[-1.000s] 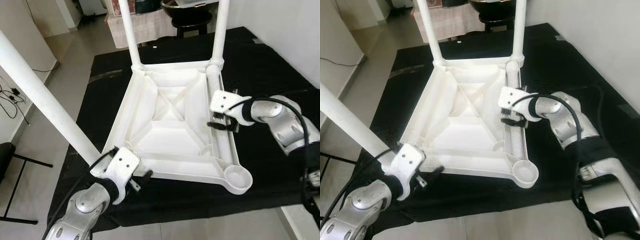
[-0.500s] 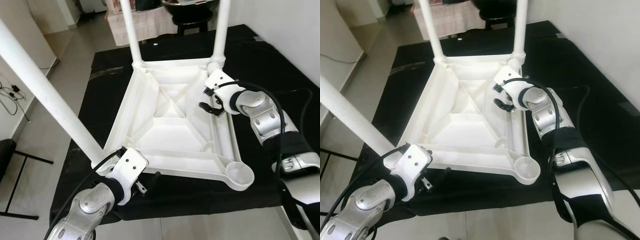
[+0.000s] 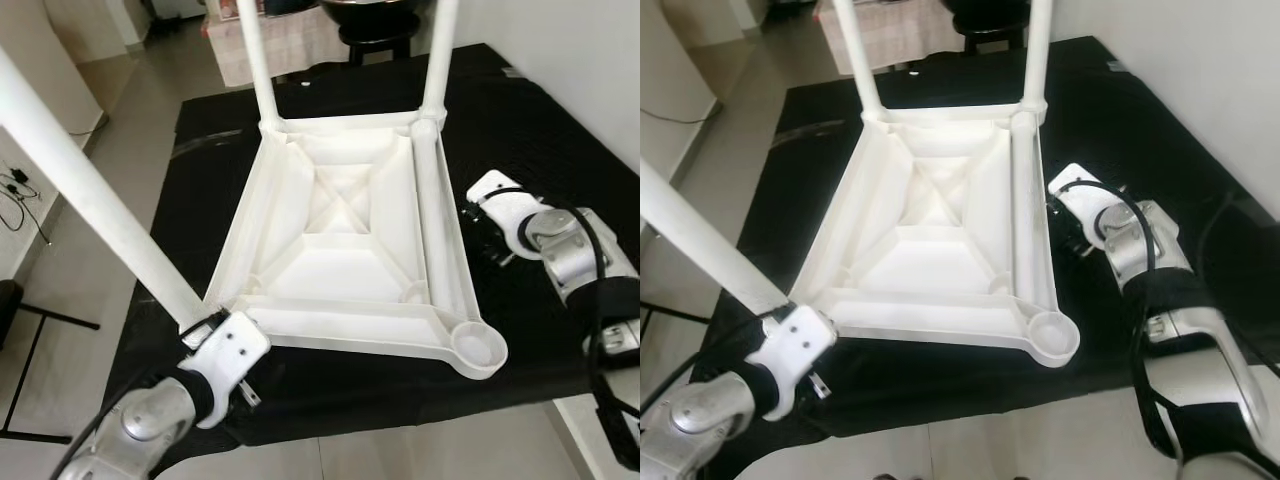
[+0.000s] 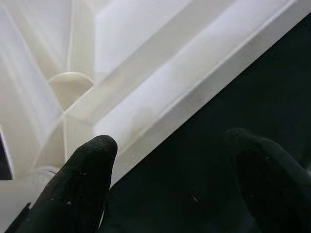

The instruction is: Building children table

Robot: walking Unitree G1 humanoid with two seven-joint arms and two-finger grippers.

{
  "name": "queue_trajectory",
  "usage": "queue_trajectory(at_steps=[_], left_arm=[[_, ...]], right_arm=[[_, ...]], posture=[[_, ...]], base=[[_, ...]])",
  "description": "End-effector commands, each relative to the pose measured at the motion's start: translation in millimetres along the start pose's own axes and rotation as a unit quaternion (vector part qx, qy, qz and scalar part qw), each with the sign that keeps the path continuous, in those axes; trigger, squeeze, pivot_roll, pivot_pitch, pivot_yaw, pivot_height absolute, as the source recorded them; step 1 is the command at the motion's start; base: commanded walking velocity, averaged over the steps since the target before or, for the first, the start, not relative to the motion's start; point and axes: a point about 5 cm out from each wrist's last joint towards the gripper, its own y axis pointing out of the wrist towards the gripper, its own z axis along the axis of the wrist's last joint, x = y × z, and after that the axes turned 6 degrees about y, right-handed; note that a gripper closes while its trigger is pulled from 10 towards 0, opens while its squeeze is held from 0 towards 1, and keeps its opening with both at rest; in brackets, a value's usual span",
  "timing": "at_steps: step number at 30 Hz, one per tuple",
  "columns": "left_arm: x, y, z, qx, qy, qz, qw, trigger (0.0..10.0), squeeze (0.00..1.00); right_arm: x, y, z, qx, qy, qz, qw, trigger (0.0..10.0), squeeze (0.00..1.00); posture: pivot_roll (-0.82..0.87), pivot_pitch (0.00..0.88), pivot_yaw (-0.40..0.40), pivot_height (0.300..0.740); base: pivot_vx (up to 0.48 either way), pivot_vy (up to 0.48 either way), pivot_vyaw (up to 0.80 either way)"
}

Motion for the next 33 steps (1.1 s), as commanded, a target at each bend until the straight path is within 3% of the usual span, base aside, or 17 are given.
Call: queue_trajectory(at_steps=[1, 6, 9, 17, 19, 20, 21, 22, 23, 24, 27, 28, 30, 31, 32, 33], left_arm=[[-5.1, -0.4, -0.3, -0.005, 0.008, 0.009, 1.0, 10.0, 0.0], [-2.8, 3.3, 13.4, 0.033, 0.011, 0.001, 0.999, 10.0, 0.0], [-1.8, 6.6, 21.6, 0.06, 0.01, 0.008, 0.998, 10.0, 0.0], [-1.8, 6.6, 21.6, 0.06, 0.01, 0.008, 0.998, 10.0, 0.0], [-1.9, 7.4, 22.7, 0.067, 0.006, 0.013, 0.998, 10.0, 0.0], [1.0, 3.1, 21.2, 0.079, -0.01, 0.027, 0.996, 10.0, 0.0], [1.0, 3.1, 21.2, 0.079, -0.01, 0.027, 0.996, 10.0, 0.0], [5.7, -1.7, 18.8, 0.09, -0.028, 0.039, 0.995, 10.0, 0.0], [5.7, -1.7, 18.8, 0.09, -0.028, 0.039, 0.995, 10.0, 0.0], [11.5, -6.4, 18.4, 0.104, -0.044, 0.046, 0.993, 10.0, 0.0], [16.0, -10.2, 18.8, 0.114, -0.056, 0.052, 0.991, 10.0, 0.0], [19.3, -12.0, 19.1, 0.119, -0.064, 0.052, 0.989, 10.0, 0.0], [22.9, -13.5, 19.6, 0.124, -0.073, 0.048, 0.988, 10.0, 0.0], [24.0, -13.6, 19.7, 0.126, -0.076, 0.046, 0.988, 10.0, 0.0], [25.4, -13.8, 19.8, 0.125, -0.076, 0.043, 0.988, 10.0, 0.0], [25.4, -13.8, 19.8, 0.125, -0.076, 0.043, 0.988, 10.0, 0.0]], right_arm=[[-7.5, 1.5, 21.8, 0.056, 0.053, 0.011, 0.997, 10.0, 0.0], [-3.2, 0.2, 47.9, 0.122, 0.111, -0.017, 0.986, 10.0, 0.0], [6.5, -4.6, 70.0, 0.169, 0.161, -0.067, 0.97, 10.0, 0.0], [6.5, -4.6, 70.0, 0.169, 0.161, -0.067, 0.97, 10.0, 0.0], [5.6, -5.6, 79.1, 0.18, 0.176, -0.069, 0.965, 10.0, 0.0], [-16.5, 1.0, 88.6, 0.145, 0.178, -0.017, 0.973, 10.0, 0.0], [-16.5, 1.0, 88.6, 0.145, 0.178, -0.017, 0.973, 10.0, 0.0], [-33.6, 5.0, 93.9, 0.112, 0.18, 0.024, 0.977, 10.0, 0.0], [-33.6, 5.0, 93.9, 0.112, 0.18, 0.024, 0.977, 10.0, 0.0], [-43.6, 6.5, 96.7, 0.087, 0.184, 0.05, 0.978, 10.0, 0.0], [-46.4, 6.8, 97.0, 0.069, 0.196, 0.062, 0.976, 10.0, 0.0], [-44.2, 5.8, 97.0, 0.062, 0.21, 0.067, 0.974, 9.8, 0.0], [-42.5, 3.5, 99.1, 0.057, 0.223, 0.082, 0.97, 7.6, 0.0], [-42.6, 2.3, 100.5, 0.057, 0.223, 0.09, 0.969, 7.6, 0.0], [-42.0, 1.0, 101.6, 0.057, 0.224, 0.094, 0.968, 4.7, 0.0], [-42.0, 1.0, 101.6, 0.057, 0.224, 0.094, 0.968, 4.7, 0.0]], posture=[[-0.05, 0.162, 0.108, 0.74], [-0.05, 0.167, 0.107, 0.74], [-0.05, 0.181, 0.1, 0.74], [-0.05, 0.181, 0.1, 0.74], [-0.05, 0.187, 0.098, 0.74], [-0.03, 0.243, 0.081, 0.74], [-0.03, 0.243, 0.081, 0.74], [-0.03, 0.261, 0.073, 0.74], [-0.03, 0.261, 0.073, 0.74], [-0.03, 0.277, 0.068, 0.74], [-0.03, 0.286, 0.066, 0.74], [-0.04, 0.293, 0.065, 0.74], [-0.05, 0.302, 0.069, 0.74], [-0.05, 0.302, 0.069, 0.74], [-0.06, 0.305, 0.074, 0.74], [-0.06, 0.305, 0.074, 0.74]], base=[[0.0, 0.0, 0.0], [0.0, 0.0, 0.0], [0.0, 0.0, 0.0], [0.0, 0.0, 0.0], [0.0, 0.0, 0.0], [0.0, 0.0, 0.0], [0.0, 0.0, 0.0], [0.0, 0.0, 0.0], [0.0, 0.0, 0.0], [0.0, 0.0, 0.0], [0.0, 0.0, 0.0], [0.0, 0.0, 0.0], [0.0, 0.0, 0.0], [0.0, 0.0, 0.0], [0.0, 0.0, 0.0], [0.0, 0.0, 0.0]])
